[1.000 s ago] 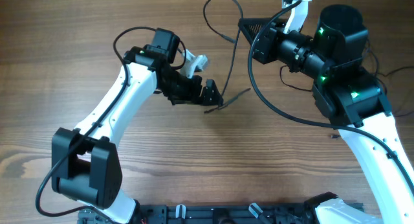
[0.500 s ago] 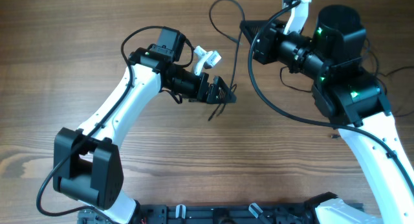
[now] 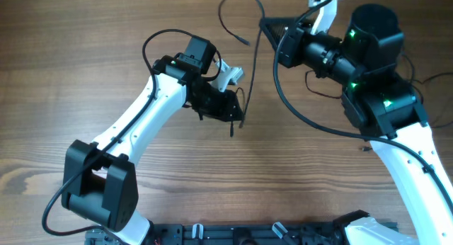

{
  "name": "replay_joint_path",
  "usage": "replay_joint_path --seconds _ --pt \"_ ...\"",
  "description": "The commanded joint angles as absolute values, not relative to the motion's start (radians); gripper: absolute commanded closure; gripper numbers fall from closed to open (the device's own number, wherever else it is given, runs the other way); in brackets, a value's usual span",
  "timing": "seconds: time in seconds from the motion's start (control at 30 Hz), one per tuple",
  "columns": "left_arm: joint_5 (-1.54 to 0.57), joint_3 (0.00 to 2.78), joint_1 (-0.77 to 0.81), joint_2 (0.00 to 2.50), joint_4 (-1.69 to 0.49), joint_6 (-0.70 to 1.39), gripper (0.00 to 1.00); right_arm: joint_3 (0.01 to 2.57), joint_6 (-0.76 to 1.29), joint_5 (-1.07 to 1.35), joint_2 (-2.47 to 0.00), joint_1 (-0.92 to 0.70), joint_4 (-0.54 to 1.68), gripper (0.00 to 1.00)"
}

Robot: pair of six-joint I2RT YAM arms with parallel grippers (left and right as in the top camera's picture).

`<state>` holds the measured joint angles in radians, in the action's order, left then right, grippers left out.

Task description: Untangle cables

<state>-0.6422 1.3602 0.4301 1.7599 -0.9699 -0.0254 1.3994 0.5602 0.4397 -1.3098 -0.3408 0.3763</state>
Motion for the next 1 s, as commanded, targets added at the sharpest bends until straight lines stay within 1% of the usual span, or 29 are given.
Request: replay_joint_path --seconds 0.0,0.1,0.2,0.3,0.37,0.43,0.5,0.57,0.67,0.7,0.73,0.77,0.87,0.97 --pt "-0.548 1.357 0.428 1.751 -0.989 -0.033 0.82 1.406 0.537 0.192 -1.32 -0.339 0.469 0.96" --pt "-0.484 1.357 0.428 1.751 -1.009 -0.033 0.87 1.406 0.537 0.002 -1.32 -0.337 0.566 0.96" --pt "-0.43 1.357 0.428 1.751 -1.021 -0.017 0.89 1.406 0.537 -0.126 -1.32 -0.314 0.648 0.96" --pt "-0.414 1.357 0.428 1.751 -1.021 -0.01 0.93 1.406 0.522 -0.211 -1.32 -0.278 0.723 0.96" --pt "-0.414 1.357 0.428 1.751 -1.021 -0.01 0.94 1.406 0.519 -0.217 -1.32 -0.249 0.771 0.96" --pt "-0.414 1.357 0.428 1.751 -1.018 -0.01 0.9 1.406 0.5 -0.213 -1.32 -0.228 0.834 0.96" --pt "-0.414 1.357 0.428 1.751 -1.018 -0.01 0.83 1.406 0.426 -0.218 -1.32 -0.226 0.879 0.96" --pt "-0.414 1.357 0.428 1.751 -1.018 -0.01 0.8 1.406 0.408 -0.252 -1.32 -0.225 0.886 0.96" --pt "-0.413 1.357 0.428 1.751 -1.018 0.009 0.81 1.406 0.297 -0.292 -1.32 -0.204 0.793 0.96" --pt "-0.411 1.357 0.428 1.751 -1.019 0.009 0.82 1.406 0.263 -0.292 -1.319 -0.186 0.745 0.96" --pt "-0.388 1.357 0.428 1.75 -1.026 0.017 0.86 1.406 0.261 -0.292 -1.316 -0.161 0.695 0.96" --pt "-0.341 1.357 0.425 1.75 -1.03 0.063 0.87 1.408 0.262 -0.286 -1.309 -0.13 0.649 0.96" --pt "-0.216 1.357 0.391 1.75 -1.04 0.197 0.86 1.431 0.239 -0.167 -1.287 0.003 0.455 0.96" --pt "-0.216 1.357 0.333 1.75 -1.042 0.26 0.83 1.457 0.235 -0.133 -1.26 0.106 0.268 0.96"
